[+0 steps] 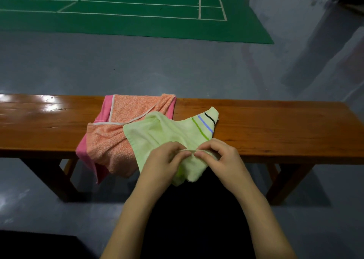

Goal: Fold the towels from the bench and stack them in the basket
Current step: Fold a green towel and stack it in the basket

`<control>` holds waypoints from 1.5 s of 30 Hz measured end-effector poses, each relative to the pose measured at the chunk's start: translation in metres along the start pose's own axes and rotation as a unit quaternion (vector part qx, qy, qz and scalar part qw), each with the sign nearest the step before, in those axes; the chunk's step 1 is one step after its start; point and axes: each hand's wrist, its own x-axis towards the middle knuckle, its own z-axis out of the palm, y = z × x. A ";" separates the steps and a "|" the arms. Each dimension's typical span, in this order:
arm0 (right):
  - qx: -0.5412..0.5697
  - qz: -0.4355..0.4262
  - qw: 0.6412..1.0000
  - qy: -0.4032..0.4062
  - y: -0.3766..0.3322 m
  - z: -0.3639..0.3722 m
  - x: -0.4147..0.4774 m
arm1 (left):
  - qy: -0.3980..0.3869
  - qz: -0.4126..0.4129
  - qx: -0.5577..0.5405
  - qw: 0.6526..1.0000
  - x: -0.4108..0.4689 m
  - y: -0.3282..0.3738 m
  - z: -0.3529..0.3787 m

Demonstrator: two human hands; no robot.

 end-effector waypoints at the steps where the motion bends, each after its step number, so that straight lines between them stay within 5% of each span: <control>1: -0.005 0.007 1.000 0.001 0.002 -0.003 0.000 | 0.026 0.002 -0.002 1.000 0.000 -0.004 -0.003; 15: -0.171 0.087 0.981 0.028 0.045 -0.025 0.001 | 0.127 -0.097 -0.033 0.987 -0.001 -0.040 -0.030; 20: 0.053 0.118 0.982 0.140 0.033 -0.017 -0.001 | 0.117 -0.141 -0.039 0.982 0.003 -0.041 -0.031; 25: 0.114 0.146 0.951 0.246 0.022 -0.016 0.006 | 0.099 -0.181 -0.071 0.976 0.004 -0.035 -0.039; 31: 0.160 0.165 0.970 0.079 -0.017 0.016 0.005 | 0.153 -0.184 -0.250 0.938 0.005 -0.003 -0.026; 39: 0.409 0.234 0.875 0.114 -0.029 0.035 -0.003 | 0.004 -0.167 -0.452 0.876 -0.007 0.032 -0.011; 42: 0.419 0.228 0.870 0.123 -0.029 0.033 -0.005 | -0.014 -0.122 -0.363 0.923 -0.008 0.029 -0.010; 45: 0.384 0.215 0.887 0.138 -0.028 0.030 -0.006 | 0.069 -0.108 -0.246 0.961 -0.008 0.028 -0.008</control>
